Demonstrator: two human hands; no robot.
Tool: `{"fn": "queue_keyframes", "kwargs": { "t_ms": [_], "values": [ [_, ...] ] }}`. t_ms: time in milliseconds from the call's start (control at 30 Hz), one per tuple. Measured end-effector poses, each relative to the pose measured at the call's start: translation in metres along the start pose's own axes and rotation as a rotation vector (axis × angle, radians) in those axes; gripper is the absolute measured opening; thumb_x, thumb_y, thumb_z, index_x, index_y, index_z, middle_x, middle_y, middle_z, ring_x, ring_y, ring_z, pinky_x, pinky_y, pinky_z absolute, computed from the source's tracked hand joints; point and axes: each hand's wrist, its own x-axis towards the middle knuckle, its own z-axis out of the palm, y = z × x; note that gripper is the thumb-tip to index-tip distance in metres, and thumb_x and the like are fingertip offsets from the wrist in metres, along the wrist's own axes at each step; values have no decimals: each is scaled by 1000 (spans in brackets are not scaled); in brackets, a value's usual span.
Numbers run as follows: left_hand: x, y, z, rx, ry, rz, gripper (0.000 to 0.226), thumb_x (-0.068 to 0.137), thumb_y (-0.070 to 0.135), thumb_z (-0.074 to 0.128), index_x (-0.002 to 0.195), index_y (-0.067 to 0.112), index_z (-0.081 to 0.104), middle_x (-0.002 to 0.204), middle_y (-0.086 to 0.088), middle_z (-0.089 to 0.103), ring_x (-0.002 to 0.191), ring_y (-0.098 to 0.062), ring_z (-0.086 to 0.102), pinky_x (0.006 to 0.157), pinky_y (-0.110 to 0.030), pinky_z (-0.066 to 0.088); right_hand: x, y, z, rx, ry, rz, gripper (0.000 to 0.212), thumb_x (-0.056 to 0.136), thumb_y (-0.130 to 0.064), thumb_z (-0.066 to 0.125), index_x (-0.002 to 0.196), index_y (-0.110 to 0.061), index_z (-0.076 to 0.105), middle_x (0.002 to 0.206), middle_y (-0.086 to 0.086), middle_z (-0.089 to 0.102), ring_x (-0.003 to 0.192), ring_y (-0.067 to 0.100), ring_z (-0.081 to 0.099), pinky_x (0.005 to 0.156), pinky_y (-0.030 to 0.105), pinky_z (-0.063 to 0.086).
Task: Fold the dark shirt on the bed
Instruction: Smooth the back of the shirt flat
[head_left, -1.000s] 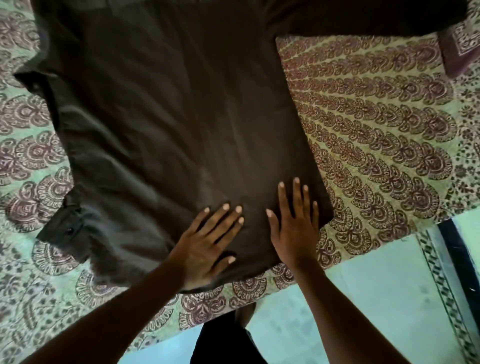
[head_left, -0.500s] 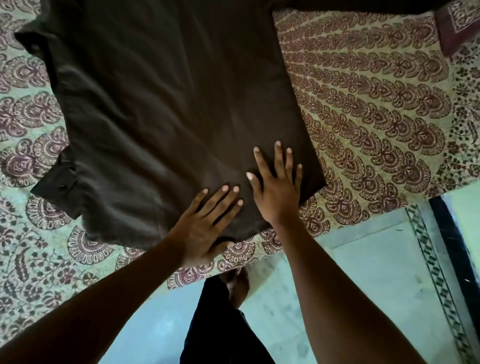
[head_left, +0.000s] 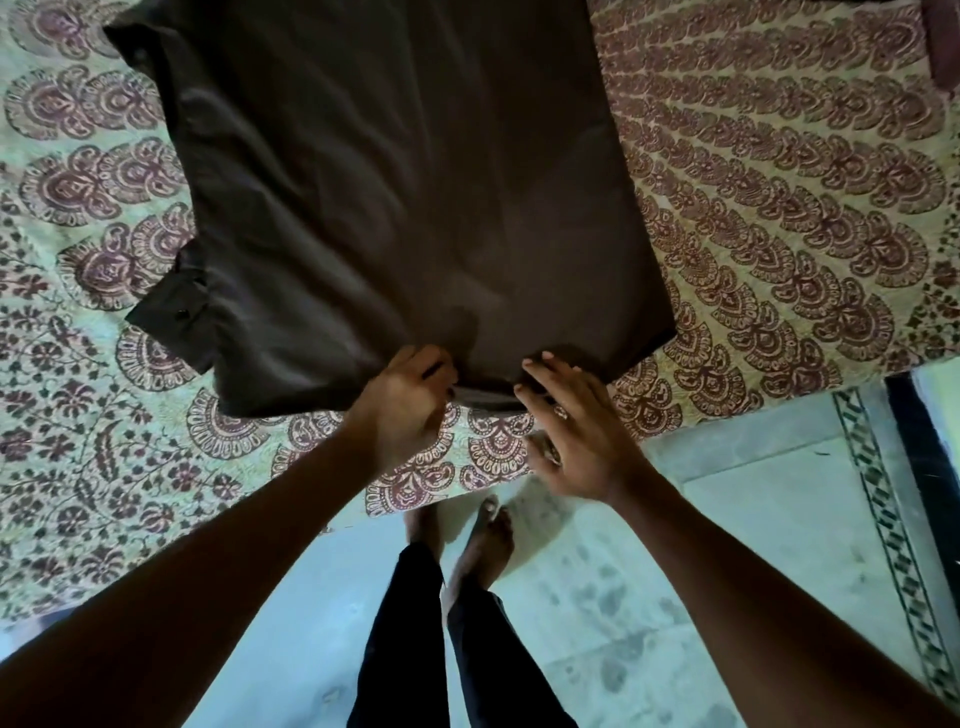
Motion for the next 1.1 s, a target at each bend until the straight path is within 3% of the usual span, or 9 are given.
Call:
{"fn": "queue_keyframes", "kwargs": {
  "t_ms": [100, 167, 233, 333, 433, 633, 800, 933, 1100],
  "values": [
    [14, -2, -5, -235, 92, -156, 25, 83, 5, 52, 103, 9, 67, 103, -11, 65, 95, -36, 63, 85, -45, 54, 20, -1, 1, -75, 51, 40, 28, 89, -23, 62, 112, -10, 71, 129, 13, 64, 119, 38, 59, 89, 48, 48],
    [17, 0, -6, -369, 117, -280, 28, 86, 7, 49, 110, 14, 61, 100, -10, 68, 94, -34, 66, 83, -45, 54, 41, -2, -3, -57, 21, 134, 22, 88, -24, 58, 103, -13, 69, 114, 10, 64, 102, 37, 59, 77, 45, 48],
    [13, 4, -12, -423, 110, -324, 27, 90, 13, 53, 116, 18, 51, 102, -8, 67, 96, -34, 65, 81, -44, 54, 62, 0, -7, 14, -57, 249, 22, 91, -27, 55, 103, -15, 68, 107, 8, 61, 99, 35, 56, 75, 43, 46],
    [2, 14, -21, -239, -52, -221, 60, 77, 25, 71, 131, 20, 44, 120, -5, 56, 109, -29, 57, 86, -41, 53, 82, 6, -17, 183, -197, 384, 17, 97, -26, 58, 107, -16, 67, 108, 6, 59, 107, 32, 53, 83, 43, 40],
    [-4, 18, -17, 14, -101, -124, 84, 63, 20, 71, 142, 16, 43, 126, -5, 52, 111, -28, 52, 84, -40, 54, 86, 7, -26, 272, -229, 391, 19, 97, -25, 60, 115, -20, 63, 115, 2, 62, 112, 28, 52, 89, 45, 41],
    [3, 20, -10, -187, 95, -318, 74, 68, -1, 69, 138, 11, 47, 122, -12, 63, 109, -36, 60, 84, -41, 53, 74, 2, -22, 245, -203, 356, 26, 94, -21, 62, 119, -21, 59, 116, 1, 61, 113, 28, 52, 87, 42, 35],
    [-2, 22, -15, -157, 89, -204, 55, 75, 3, 71, 121, 18, 45, 127, -8, 51, 97, -38, 62, 65, -43, 54, 72, -7, -20, 196, -138, 313, 20, 98, -35, 59, 112, -21, 61, 106, 0, 61, 105, 27, 55, 83, 43, 36],
    [-10, 18, -9, 25, 94, -43, 44, 84, 2, 69, 121, 20, 51, 139, -12, 45, 97, -36, 64, 59, -41, 59, 73, -14, -20, 241, -114, 336, 7, 99, -25, 55, 101, -22, 61, 98, -3, 63, 99, 25, 61, 81, 43, 37],
    [-7, 17, -2, 12, 163, -212, 20, 89, 21, 64, 108, 20, 66, 130, -8, 55, 92, -34, 66, 56, -39, 55, 85, -13, -25, 372, -66, 406, 12, 100, -28, 57, 90, -22, 60, 79, -9, 62, 79, 15, 62, 80, 45, 46]
  ]
}}
